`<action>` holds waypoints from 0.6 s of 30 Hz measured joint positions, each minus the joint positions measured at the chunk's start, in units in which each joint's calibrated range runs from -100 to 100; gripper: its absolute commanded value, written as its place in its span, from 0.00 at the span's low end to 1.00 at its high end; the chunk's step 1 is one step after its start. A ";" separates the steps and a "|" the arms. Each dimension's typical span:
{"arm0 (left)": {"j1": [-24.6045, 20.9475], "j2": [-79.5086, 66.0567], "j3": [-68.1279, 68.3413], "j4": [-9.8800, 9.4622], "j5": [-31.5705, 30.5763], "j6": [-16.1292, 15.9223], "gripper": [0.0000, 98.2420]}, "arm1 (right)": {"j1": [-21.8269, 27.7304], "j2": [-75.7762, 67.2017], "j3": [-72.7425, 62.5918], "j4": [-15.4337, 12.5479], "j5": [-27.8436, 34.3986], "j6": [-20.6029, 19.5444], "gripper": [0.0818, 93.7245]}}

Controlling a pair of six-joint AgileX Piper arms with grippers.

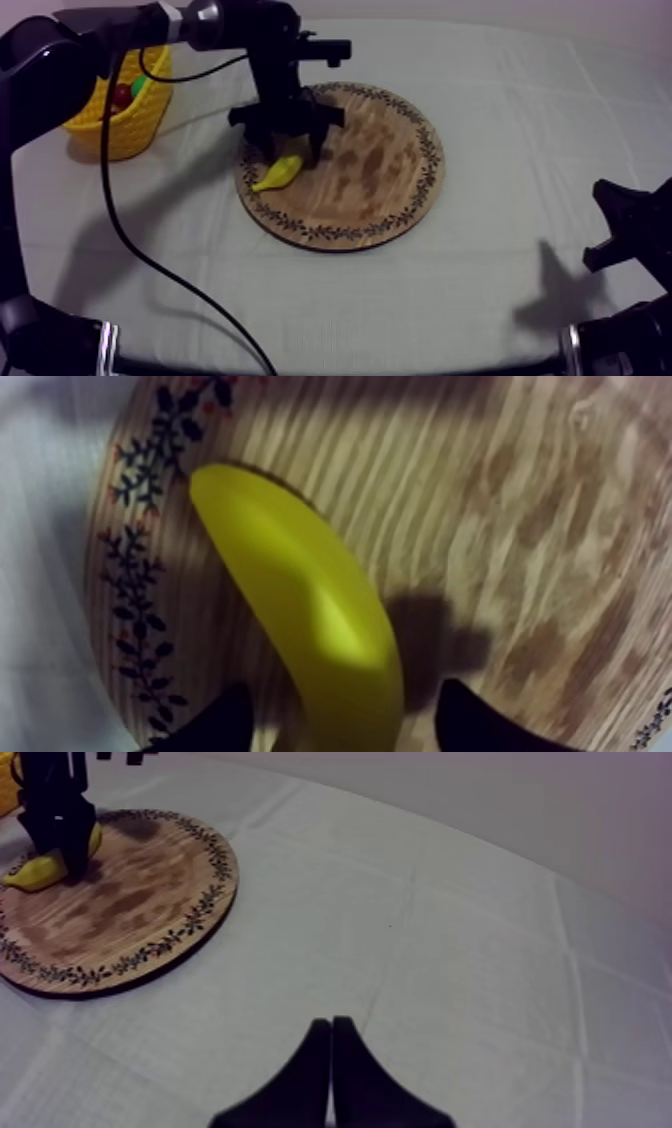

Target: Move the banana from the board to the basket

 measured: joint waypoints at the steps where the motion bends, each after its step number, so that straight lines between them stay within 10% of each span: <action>1: 0.00 0.13 0.00 0.00 0.00 0.00 0.49 | 0.00 0.00 0.00 0.00 0.00 0.00 0.00; 6: -0.30 0.25 -0.47 0.28 0.02 0.57 0.22 | 0.00 0.00 0.00 0.00 -0.09 0.00 0.00; 18: -0.42 -7.94 2.07 -0.30 1.47 1.69 0.16 | 0.00 0.00 0.00 0.00 -0.09 0.00 0.00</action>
